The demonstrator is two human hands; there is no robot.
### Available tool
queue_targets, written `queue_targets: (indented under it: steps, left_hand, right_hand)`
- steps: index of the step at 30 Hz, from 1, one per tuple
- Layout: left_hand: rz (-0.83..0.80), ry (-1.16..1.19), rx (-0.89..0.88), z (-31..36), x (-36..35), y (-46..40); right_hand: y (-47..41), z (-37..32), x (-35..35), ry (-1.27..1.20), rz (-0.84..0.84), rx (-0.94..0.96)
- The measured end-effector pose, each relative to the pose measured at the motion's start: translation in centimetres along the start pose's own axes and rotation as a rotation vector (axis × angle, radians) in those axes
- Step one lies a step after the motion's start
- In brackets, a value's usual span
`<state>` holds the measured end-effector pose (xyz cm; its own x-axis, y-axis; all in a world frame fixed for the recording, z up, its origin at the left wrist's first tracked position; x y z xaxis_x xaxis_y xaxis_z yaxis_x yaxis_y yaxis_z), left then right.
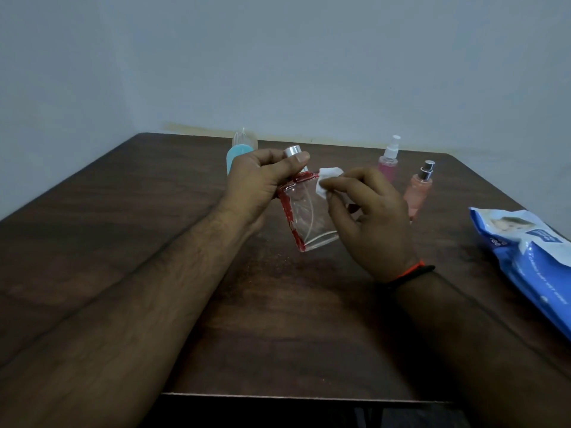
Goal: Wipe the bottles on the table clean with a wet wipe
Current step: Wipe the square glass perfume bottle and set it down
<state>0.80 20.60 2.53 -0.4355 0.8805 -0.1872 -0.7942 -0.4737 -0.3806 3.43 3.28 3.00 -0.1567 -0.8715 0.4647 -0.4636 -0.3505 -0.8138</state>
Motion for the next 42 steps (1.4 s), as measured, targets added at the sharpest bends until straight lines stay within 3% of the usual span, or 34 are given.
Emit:
queue_targets:
  steps: [5, 11, 16, 22, 26, 33, 38, 42]
  left_hand:
    - [0.005, 0.038, -0.091, 0.8, 0.3, -0.2]
    - [0.054, 0.14, -0.145, 1.7, 1.0, -0.7]
    - [0.035, 0.151, -0.174, 1.9, 1.2, -0.9]
    - [0.043, 0.145, -0.183, 1.3, 1.1, -0.8]
    - [0.024, 0.149, -0.118, 0.5, 0.7, -0.7]
    - [-0.067, 0.357, 0.016, -0.5, 0.0, -1.0]
    - [-0.206, 0.405, 0.021, -0.3, -0.4, -0.6]
    - [-0.207, 0.376, -0.021, -0.1, -0.3, -0.5]
  right_hand:
    - [-1.4, -2.5, -0.7, -0.028, 0.029, 0.05]
    - [-1.7, -5.1, -2.0, 0.064, -0.009, 0.294]
    - [-5.3, -3.3, -0.4, -0.028, 0.192, 0.1]
    - [-5.2, -3.1, -1.8, -0.086, 0.199, 0.092]
    - [-4.2, -1.8, -2.0, -0.195, 0.21, -0.039]
    - [-3.6, -0.7, -2.9, -0.519, 0.149, -0.324]
    - [-3.4, -0.8, -2.8, -0.533, 0.182, -0.328]
    - [-3.6, -1.4, -2.4, -0.468, 0.188, -0.203]
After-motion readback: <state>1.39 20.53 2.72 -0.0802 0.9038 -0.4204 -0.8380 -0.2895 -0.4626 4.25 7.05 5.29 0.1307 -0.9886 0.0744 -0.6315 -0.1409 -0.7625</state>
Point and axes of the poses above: each hand's wrist, its own y-axis away from the middle knuckle, its own x-axis out of the back of the hand, z = x × y, the point moved 5 cm from there along -y, towards the middle knuckle, and after that the axes turned 8 degrees about -x, right-handed, at the moved point
